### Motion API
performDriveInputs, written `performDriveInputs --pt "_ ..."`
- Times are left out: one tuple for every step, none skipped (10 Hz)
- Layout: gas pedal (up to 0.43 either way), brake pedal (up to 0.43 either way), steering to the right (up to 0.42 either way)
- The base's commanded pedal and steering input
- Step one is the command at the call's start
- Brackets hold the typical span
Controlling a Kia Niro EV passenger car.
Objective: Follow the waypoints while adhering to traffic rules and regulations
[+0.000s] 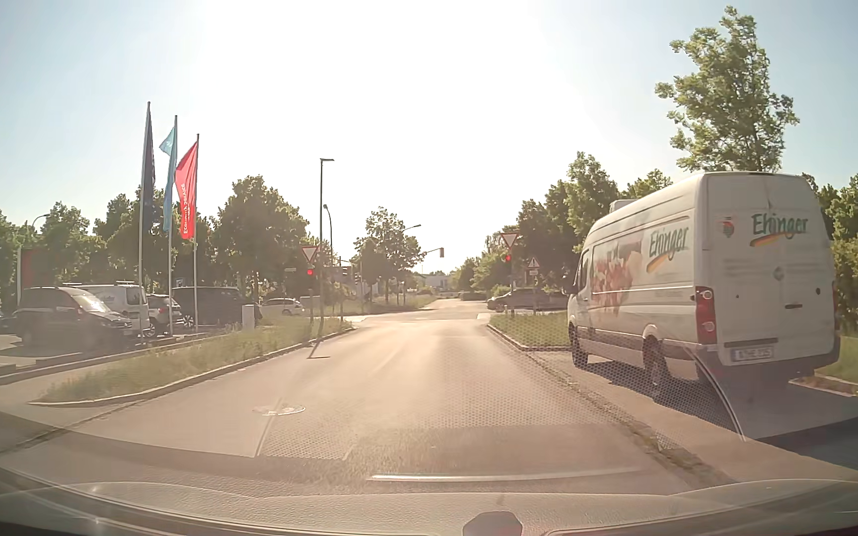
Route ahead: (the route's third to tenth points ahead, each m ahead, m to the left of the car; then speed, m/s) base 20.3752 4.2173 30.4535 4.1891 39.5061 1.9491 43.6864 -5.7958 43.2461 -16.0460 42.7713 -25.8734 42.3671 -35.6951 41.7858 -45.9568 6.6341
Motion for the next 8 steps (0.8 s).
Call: performDriveInputs --pt "0.000 0.110 -0.012" --pt "0.000 0.128 -0.012" --pt "0.000 0.140 -0.012" --pt "0.000 0.152 -0.012" --pt "0.000 0.159 -0.012" --pt "0.000 0.171 -0.011" --pt "0.000 0.171 -0.010" --pt "0.000 0.183 -0.008"
